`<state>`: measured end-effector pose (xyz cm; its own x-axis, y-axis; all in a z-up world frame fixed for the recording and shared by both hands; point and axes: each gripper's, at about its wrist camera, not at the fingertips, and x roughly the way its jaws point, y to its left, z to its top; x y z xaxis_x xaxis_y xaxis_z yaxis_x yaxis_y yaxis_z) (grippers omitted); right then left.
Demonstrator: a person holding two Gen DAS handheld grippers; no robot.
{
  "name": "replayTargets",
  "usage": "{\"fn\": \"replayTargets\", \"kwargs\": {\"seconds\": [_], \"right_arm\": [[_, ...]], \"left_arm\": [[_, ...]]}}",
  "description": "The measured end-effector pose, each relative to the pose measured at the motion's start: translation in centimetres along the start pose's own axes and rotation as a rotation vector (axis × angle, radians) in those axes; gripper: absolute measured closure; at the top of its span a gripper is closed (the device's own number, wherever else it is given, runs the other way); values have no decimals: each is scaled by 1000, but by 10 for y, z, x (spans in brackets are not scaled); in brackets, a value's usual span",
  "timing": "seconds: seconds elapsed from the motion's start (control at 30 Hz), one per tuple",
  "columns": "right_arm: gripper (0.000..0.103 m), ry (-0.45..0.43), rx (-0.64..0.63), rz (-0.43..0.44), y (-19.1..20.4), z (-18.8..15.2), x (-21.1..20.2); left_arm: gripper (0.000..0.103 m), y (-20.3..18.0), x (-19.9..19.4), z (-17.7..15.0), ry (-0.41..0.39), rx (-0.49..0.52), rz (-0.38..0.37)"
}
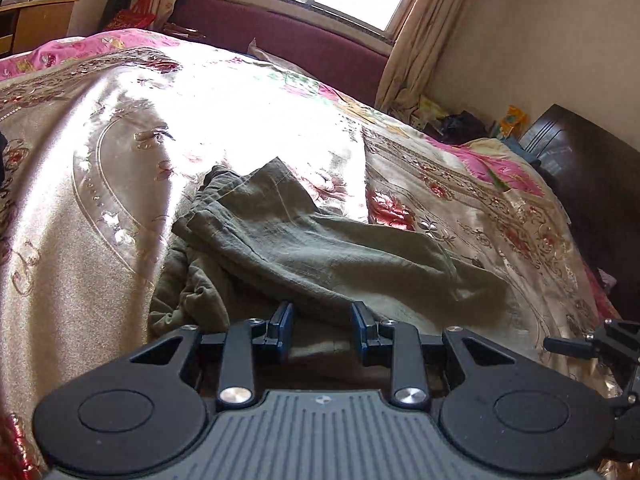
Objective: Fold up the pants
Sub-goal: 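Grasp the folded pants edge with the left gripper while the right gripper holds the stack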
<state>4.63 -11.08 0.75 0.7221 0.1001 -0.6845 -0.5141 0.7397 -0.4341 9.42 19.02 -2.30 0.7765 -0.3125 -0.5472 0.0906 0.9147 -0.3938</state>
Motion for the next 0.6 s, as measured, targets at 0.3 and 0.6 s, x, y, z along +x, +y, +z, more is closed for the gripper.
{"fn": "replayTargets", "kwargs": {"seconds": [0.3, 0.6], "right_arm": [[60, 49, 24, -65, 1, -50, -5], [60, 18, 101, -159, -1, -57, 1]], "left_arm": [[58, -29, 2, 11, 10, 77, 31], [58, -42, 5, 10, 15, 126, 58]]}}
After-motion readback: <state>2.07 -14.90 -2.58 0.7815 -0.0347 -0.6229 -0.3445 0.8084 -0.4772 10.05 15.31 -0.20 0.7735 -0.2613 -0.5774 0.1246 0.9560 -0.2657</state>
